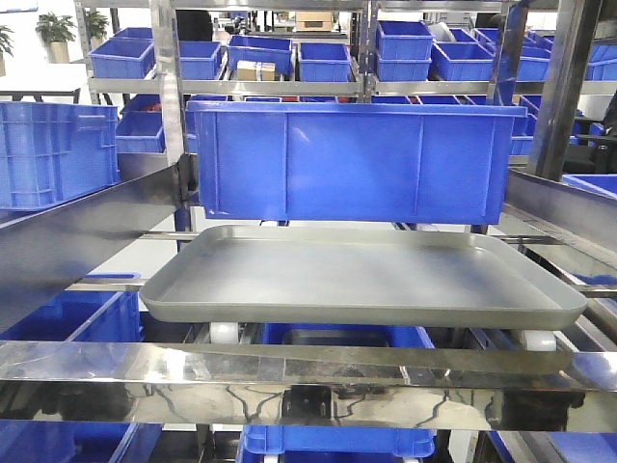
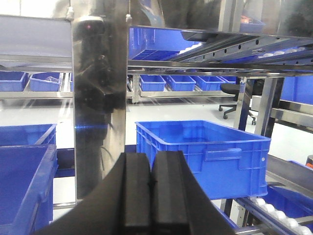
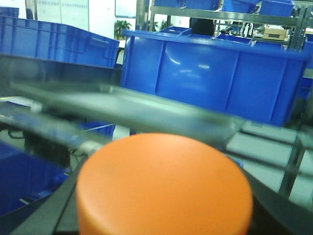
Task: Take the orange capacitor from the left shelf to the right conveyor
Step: 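Lift the orange cylinder off the tray with the right gripper, then drive the base toward the green conveyor holding the cylinder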
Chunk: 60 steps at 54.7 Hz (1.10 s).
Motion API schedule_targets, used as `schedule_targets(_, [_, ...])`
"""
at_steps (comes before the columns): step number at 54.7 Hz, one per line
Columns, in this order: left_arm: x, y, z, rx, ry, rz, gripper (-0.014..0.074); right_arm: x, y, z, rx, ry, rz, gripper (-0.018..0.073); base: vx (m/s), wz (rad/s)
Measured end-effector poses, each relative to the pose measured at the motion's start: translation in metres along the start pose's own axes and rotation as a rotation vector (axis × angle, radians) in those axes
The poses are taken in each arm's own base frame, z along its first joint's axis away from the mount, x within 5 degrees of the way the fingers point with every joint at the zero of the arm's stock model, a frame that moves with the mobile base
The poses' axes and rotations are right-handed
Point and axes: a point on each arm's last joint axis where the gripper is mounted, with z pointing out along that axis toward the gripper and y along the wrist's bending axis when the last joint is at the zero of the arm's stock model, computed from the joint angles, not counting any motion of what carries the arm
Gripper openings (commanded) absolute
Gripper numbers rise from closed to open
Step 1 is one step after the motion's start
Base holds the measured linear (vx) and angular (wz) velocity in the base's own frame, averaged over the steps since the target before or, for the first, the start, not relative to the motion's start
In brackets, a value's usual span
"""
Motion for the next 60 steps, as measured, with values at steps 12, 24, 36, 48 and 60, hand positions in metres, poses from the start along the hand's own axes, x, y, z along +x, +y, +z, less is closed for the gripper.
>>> schedule_targets(12, [0.000,0.000,0.000,0.000,0.000,0.000,-0.0006,0.049,0.002,-0.015,0.000,-0.014,0.056,-0.0008,0.00,0.00])
schedule_targets(24, [0.000,0.000,0.000,0.000,0.000,0.000,-0.0006,0.048,0.002,-0.015,0.000,-0.018,0.055,-0.0007,0.00,0.00])
schedule_targets(36, [0.000,0.000,0.000,0.000,0.000,0.000,-0.0006,0.048,0.002,-0.015,0.000,-0.018,0.055,-0.0007,0.00,0.01])
schedule_targets(48, [0.000,0.000,0.000,0.000,0.000,0.000,-0.0006,0.048,0.002,-0.015,0.000,-0.018,0.056,-0.0007,-0.03,0.10])
schedule_targets(60, [0.000,0.000,0.000,0.000,0.000,0.000,-0.0006,0.048,0.002,-0.015,0.000,-0.018,0.056,-0.0007,-0.07,0.27])
